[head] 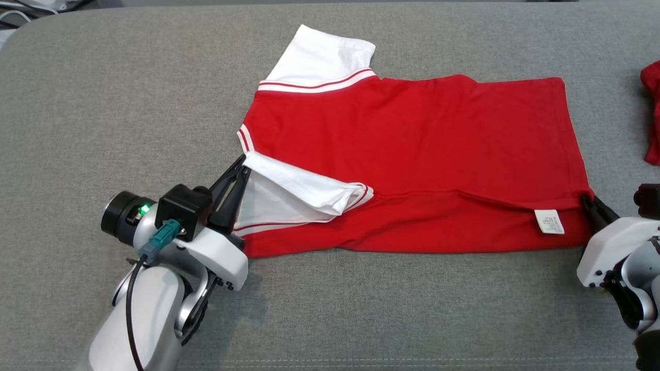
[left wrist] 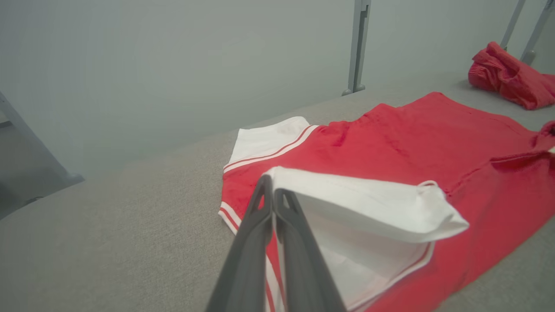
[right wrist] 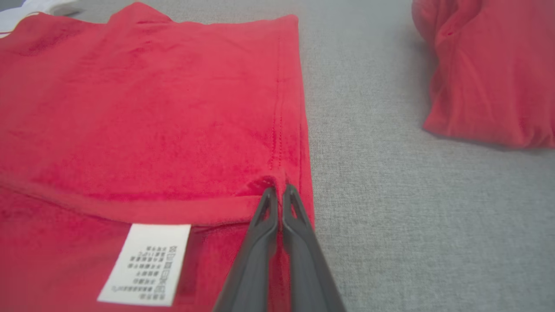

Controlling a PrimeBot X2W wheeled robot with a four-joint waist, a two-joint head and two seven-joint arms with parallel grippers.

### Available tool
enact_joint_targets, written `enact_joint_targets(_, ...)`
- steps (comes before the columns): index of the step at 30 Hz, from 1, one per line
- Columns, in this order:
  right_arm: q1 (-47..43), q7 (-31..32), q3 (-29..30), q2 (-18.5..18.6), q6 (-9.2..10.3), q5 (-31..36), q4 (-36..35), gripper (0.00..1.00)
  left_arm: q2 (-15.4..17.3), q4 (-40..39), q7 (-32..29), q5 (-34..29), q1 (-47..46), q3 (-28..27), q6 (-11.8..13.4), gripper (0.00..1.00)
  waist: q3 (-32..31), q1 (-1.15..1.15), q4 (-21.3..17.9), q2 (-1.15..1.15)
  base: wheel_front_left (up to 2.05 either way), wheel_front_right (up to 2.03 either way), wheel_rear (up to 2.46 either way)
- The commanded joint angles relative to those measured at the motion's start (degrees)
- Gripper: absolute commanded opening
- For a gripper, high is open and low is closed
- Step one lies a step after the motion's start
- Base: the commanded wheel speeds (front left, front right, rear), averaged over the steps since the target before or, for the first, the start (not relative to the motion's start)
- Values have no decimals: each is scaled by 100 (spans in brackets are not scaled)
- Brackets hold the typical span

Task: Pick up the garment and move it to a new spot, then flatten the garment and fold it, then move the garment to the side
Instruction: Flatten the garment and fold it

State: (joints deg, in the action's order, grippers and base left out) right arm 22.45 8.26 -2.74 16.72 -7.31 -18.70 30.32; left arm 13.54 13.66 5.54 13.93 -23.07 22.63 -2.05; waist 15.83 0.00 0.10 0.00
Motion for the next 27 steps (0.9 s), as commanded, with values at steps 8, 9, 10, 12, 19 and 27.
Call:
enact_joint_targets(8,702,-201,-403,134,-18,-9,261,0,150,650,429,-264,-896,-87,-104,0,285,0,-103,0,0,0,0)
enact_joint_targets(9,773,-220,-441,136,-18,-4,322,0,151,775,454,-289,-967,-68,-109,0,310,0,-110,0,0,0,0)
enact_joint_targets(10,841,-239,-473,138,-18,-5,383,0,146,900,486,-303,-1033,-53,-116,0,328,0,-114,0,0,0,0)
enact_joint_targets(12,971,-284,-537,138,-18,-10,510,0,152,1171,523,-352,-1162,-17,-118,0,365,0,-128,0,0,0,0)
enact_joint_targets(19,1323,-342,-584,67,-18,86,1132,48,70,1942,649,-405,-1488,95,-141,7,444,0,-127,0,0,0,0)
enact_joint_targets(27,1474,-847,-630,-100,-18,205,1522,100,-80,2434,821,-312,-1664,151,-185,100,330,0,-124,0,0,0,0)
